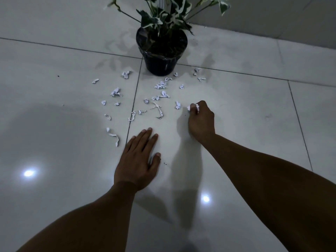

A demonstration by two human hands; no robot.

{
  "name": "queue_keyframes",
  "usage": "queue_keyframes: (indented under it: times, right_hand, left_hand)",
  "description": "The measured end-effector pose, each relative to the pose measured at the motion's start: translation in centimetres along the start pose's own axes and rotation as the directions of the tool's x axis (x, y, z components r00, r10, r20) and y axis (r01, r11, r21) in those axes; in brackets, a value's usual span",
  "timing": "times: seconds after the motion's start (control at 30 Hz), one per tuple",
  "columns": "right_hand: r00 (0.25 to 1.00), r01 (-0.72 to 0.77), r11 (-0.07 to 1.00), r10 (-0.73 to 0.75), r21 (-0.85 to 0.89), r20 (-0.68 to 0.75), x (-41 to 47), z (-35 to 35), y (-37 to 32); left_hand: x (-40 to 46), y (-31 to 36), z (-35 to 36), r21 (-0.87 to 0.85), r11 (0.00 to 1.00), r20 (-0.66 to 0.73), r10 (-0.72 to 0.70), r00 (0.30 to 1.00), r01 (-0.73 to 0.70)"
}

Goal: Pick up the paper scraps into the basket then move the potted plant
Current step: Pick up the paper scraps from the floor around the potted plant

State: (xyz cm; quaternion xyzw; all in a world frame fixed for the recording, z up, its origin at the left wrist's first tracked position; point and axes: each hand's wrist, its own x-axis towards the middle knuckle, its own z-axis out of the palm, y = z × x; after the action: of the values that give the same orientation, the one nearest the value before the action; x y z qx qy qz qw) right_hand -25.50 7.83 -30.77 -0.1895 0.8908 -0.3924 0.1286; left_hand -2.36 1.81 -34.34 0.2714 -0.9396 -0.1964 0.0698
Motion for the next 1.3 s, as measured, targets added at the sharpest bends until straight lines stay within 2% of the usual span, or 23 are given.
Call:
queue_keyframes:
  times: [0.13,0.2,0.33,0.47,0.57,0.7,0.83,0.97,1.03,1.1,1.2,1.27,1.3]
  right_hand:
    - [0.997,-0.08,0.994,0.079,0.071,0.014,0.6,-0.8,0.3]
    - [0.985,-0.17,0.964,0.163,0.206,0.054,1.0,-1.0,0.2]
    - [0.921,-0.39,0.773,0.323,0.5,0.218,1.5,-1.9,-0.8]
    - [0.865,-0.499,0.588,0.38,0.637,0.327,1.4,-2.2,-1.7]
    - [0.843,-0.535,0.533,0.384,0.656,0.376,1.6,-1.8,-1.9]
    - [0.837,-0.546,0.577,0.408,0.607,0.365,1.8,-1.0,-2.2]
    - [0.787,-0.614,0.412,0.375,0.673,0.489,1.8,-0.7,-2.7]
    - [0.778,-0.628,0.37,0.3,0.685,0.552,1.6,-0.5,-2.6]
    - [0.784,-0.621,0.38,0.304,0.686,0.541,1.5,-0.4,-2.7]
    - [0.8,-0.6,0.449,0.345,0.662,0.491,1.4,-0.3,-2.7]
    - [0.882,-0.466,0.753,0.356,0.464,0.308,1.7,-0.5,-2.6]
    - [0.957,-0.27,0.929,0.232,0.253,0.172,2.1,-0.5,-2.4]
    - [0.982,-0.162,0.975,0.143,0.155,0.124,2.2,-0.5,-2.3]
  left_hand:
    - [-0.1,0.1,-0.1,-0.005,1.0,-0.016,0.006,1.0,-0.006]
    - [-0.1,0.2,-0.1,-0.009,1.0,-0.024,0.007,1.0,-0.007]
    - [-0.1,0.2,-0.1,-0.015,1.0,-0.021,0.006,1.0,-0.006]
    - [-0.1,0.1,-0.1,-0.015,1.0,-0.012,0.004,1.0,-0.004]
    - [-0.1,0.1,0.0,-0.017,1.0,-0.006,-0.001,1.0,0.001]
    - [0.0,0.0,0.1,-0.022,1.0,-0.011,0.002,1.0,-0.003]
    - [-0.1,0.0,0.1,-0.023,1.0,-0.009,-0.001,1.0,0.001]
    - [-0.1,0.0,0.0,-0.03,1.0,-0.01,0.003,1.0,-0.003]
    - [-0.1,0.0,0.0,-0.031,0.999,-0.01,0.007,1.0,-0.007]
    - [-0.1,0.0,0.0,-0.035,0.999,-0.017,0.004,1.0,-0.004]
    - [-0.1,0.1,0.0,-0.038,0.999,-0.014,-0.003,1.0,0.002]
    - [-0.1,0.0,0.1,-0.033,0.999,-0.01,-0.001,1.0,0.001]
    - [-0.1,0.0,0.1,-0.031,1.0,-0.008,0.0,1.0,0.0]
